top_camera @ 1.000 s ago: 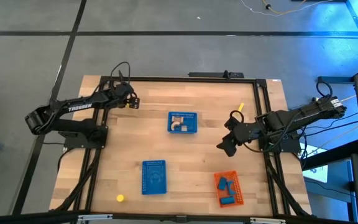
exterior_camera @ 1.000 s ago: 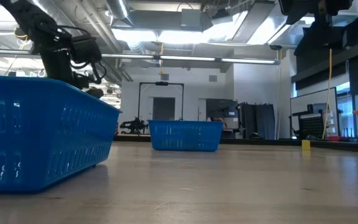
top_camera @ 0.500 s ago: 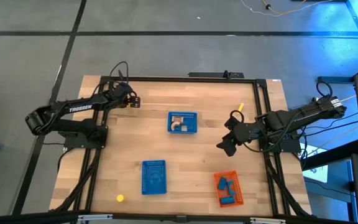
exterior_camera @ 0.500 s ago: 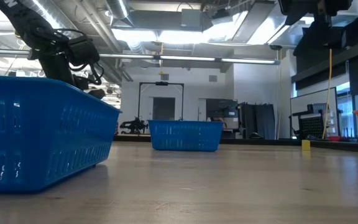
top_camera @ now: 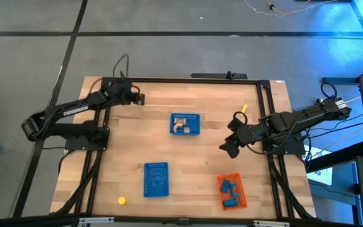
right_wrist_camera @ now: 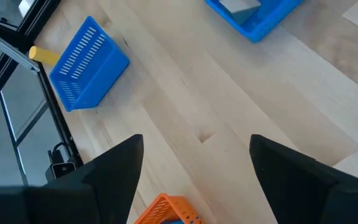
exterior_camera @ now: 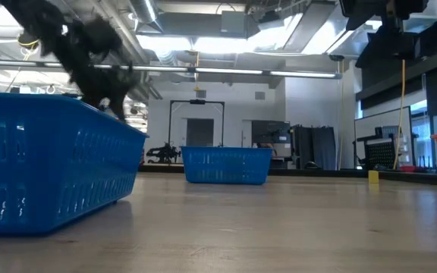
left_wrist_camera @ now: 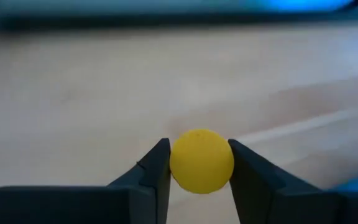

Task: Sort & place blocks by color
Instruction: Put the top left yellow block into the bottom blue basket

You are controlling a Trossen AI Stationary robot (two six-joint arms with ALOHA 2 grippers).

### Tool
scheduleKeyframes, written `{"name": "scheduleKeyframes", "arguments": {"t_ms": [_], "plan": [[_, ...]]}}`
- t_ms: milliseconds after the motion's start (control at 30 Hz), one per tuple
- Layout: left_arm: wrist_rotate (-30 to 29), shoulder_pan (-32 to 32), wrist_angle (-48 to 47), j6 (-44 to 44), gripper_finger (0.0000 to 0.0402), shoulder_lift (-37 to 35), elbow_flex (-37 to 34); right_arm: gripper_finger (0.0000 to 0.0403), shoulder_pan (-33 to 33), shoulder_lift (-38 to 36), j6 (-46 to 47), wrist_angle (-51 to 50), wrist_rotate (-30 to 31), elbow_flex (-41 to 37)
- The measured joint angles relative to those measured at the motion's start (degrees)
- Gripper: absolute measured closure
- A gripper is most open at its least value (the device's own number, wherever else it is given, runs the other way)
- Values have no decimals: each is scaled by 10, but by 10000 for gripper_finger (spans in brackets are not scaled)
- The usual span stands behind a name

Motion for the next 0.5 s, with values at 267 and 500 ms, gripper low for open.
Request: {"name": "scheduleKeyframes", "arguments": {"t_ms": [267,500], "plan": [[75,-131,-113,104,286,-72,181,109,0,0,-3,2,26,0],[3,-410,-293,75,286,-7,324,109,0,0,-5,6,26,0]]}}
